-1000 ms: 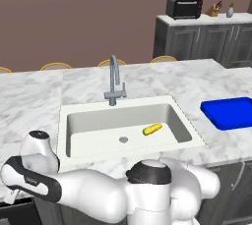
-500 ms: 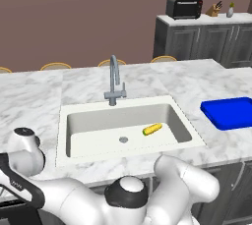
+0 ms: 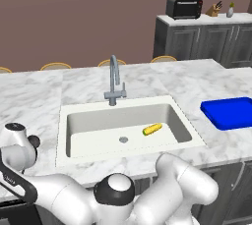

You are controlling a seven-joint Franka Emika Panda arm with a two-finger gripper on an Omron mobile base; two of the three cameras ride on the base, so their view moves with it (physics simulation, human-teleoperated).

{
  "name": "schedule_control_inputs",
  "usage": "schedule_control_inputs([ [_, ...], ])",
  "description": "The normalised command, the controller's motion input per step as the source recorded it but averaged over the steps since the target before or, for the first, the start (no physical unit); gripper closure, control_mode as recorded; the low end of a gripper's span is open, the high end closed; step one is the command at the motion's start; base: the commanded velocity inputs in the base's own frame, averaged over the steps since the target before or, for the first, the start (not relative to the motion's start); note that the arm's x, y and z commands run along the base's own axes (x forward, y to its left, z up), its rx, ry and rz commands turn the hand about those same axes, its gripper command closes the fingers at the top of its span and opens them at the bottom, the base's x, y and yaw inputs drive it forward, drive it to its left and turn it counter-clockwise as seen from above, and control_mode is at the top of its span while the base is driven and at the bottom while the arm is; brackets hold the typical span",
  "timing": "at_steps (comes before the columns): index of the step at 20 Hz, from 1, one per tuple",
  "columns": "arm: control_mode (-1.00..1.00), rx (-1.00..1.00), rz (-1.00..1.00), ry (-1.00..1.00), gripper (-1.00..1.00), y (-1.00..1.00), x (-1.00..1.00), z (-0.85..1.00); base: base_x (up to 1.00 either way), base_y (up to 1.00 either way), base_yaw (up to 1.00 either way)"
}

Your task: Pick up all produce items and place them in the sink. Turn on the sink faucet to wash them. Then turn the sink off and put them in the tray.

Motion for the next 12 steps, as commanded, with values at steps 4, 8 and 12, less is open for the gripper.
schedule_control_inputs([
  [4,-1.00,0.00,0.00,-0.01,-1.00,0.09,0.21,-0.03,0.00,0.00,0.00],
  [8,-1.00,0.00,0.00,-0.03,-1.00,0.05,0.12,-0.13,0.00,0.00,0.00],
  [12,-1.00,0.00,0.00,-0.01,-1.00,0.11,0.02,-0.15,0.00,0.00,0.00],
])
